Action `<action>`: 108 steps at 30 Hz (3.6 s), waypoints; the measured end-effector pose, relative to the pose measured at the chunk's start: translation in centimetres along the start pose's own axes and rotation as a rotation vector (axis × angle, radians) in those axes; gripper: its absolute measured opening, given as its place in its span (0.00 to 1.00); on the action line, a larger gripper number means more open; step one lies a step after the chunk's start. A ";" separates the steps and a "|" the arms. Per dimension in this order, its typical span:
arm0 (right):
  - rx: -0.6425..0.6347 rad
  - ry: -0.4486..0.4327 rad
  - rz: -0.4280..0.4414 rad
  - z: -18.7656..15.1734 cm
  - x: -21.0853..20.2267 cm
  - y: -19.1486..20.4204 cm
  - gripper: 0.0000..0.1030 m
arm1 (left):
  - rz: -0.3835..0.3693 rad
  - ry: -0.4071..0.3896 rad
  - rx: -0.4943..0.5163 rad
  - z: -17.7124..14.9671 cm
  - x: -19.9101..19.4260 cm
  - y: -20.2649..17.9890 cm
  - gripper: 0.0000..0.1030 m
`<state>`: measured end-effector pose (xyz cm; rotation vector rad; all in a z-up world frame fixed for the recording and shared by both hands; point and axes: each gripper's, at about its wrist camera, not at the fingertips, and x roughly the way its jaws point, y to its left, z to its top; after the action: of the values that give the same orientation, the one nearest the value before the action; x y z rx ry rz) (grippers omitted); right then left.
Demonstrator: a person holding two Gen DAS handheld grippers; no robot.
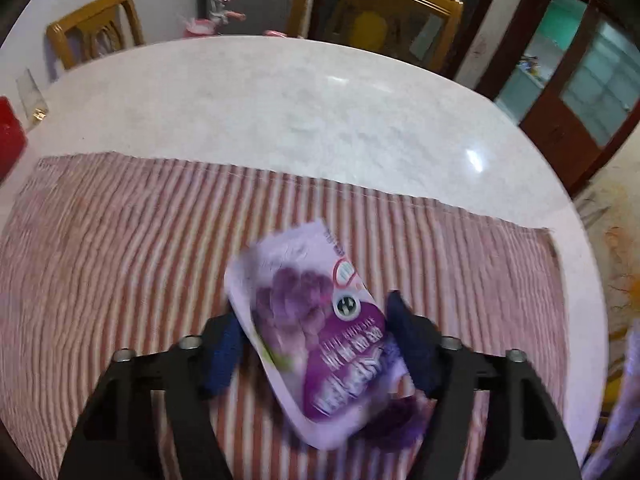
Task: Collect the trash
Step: 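Grasp the purple grape jelly pouch with the left tool while the right tool holds the cup, then lift the pouch with the left tool while the right tool carries the cup to the bin, then open both tools over the black bin, dropping the cup and pouch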
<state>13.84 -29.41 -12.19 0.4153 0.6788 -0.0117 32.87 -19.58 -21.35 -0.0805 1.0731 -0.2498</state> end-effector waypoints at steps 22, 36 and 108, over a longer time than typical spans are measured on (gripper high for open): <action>0.016 0.082 0.080 -2.0 0.6 -0.2 0.07 | 0.051 -0.084 0.278 -7.4 -9.7 3.2 0.54; 0.070 0.145 0.168 -5.0 -5.6 -3.8 0.07 | -0.081 -0.171 0.267 -11.5 -17.1 2.6 0.54; 0.803 -0.261 -0.403 -18.9 -35.0 -41.2 0.93 | -0.524 0.167 0.999 -34.7 -11.4 -44.9 0.64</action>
<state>-30.96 -64.45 -19.22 1.0186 0.4667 -0.7281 -10.09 -58.40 -19.76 0.5729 0.9731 -1.2534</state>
